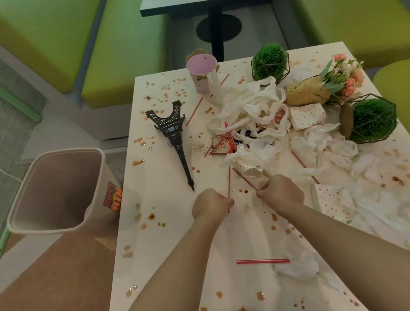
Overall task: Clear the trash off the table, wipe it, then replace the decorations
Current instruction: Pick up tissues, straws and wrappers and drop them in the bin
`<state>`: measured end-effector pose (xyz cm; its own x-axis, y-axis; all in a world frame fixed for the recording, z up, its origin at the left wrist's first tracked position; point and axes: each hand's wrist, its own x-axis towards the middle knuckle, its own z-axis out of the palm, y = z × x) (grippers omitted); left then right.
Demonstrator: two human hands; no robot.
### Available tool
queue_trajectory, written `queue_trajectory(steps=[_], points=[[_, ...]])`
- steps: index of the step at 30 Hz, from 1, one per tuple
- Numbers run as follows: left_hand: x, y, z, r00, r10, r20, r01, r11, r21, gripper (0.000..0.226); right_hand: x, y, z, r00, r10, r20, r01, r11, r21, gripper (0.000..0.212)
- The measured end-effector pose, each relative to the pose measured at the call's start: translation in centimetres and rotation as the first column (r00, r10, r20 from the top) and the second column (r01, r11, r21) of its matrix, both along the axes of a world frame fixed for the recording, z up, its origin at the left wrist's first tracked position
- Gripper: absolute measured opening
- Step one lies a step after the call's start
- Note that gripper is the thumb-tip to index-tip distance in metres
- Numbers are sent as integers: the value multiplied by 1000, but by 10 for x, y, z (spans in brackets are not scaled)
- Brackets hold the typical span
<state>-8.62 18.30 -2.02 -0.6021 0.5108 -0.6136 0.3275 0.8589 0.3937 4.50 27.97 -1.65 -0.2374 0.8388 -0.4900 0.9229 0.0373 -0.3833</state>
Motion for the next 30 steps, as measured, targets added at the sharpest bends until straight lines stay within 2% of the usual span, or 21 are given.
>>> queue_trajectory(steps=[3, 6, 9, 17, 20, 24, 30], points=[[-3, -7, -2, 995, 83, 53, -90, 987, 131, 8, 0, 0, 1, 1000, -2, -10, 2, 1000, -16, 13], [-8, -14, -6, 959, 206, 196, -250, 939, 238, 28, -1, -3, -1, 1000, 14, -24, -15, 999, -35, 16], [-11, -19, -8, 933, 217, 287, -305, 900, 310, 40, -1, -6, -5, 1000, 13, -22, -14, 1000, -21, 20], [-13, -32, 2, 876, 244, 417, -400, 850, 342, 40, -1, -17, -3, 999, 10, -34, -8, 999, 54, 17], [-15, -33, 7, 855, 272, 442, -439, 834, 335, 51, -3, -21, -2, 979, -37, -200, 43, 999, 28, 16], [-20, -39, 17, 850, 270, 451, -459, 801, 385, 69, -17, -33, 11, 870, -122, -477, 79, 991, -108, 13], [-43, -63, 42, 871, 303, 386, -473, 728, 497, 45, -62, -54, 29, 792, -151, -591, -22, 961, -274, 37]])
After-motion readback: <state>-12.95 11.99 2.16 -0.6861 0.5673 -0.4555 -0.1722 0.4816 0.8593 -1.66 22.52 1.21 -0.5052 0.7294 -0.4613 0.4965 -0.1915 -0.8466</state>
